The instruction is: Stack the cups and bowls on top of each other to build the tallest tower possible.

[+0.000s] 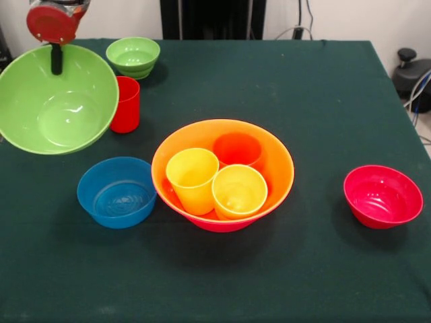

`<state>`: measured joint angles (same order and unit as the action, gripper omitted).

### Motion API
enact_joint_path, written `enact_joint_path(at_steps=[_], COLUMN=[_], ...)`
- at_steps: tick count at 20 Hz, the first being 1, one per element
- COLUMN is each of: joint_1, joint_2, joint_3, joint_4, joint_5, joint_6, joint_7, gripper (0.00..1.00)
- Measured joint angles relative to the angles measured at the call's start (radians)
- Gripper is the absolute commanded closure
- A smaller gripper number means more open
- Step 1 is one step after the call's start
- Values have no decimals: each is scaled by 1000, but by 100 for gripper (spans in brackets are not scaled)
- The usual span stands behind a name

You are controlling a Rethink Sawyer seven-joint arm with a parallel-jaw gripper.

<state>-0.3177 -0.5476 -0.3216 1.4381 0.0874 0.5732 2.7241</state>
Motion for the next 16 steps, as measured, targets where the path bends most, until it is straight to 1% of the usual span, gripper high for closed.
enact_joint_path(at_steps=[16], joint_1=[66], joint_2=[-1], joint_3=[-1], joint_4=[0], joint_5=[30], joint_6=[10], joint_7=[0], gripper=[100])
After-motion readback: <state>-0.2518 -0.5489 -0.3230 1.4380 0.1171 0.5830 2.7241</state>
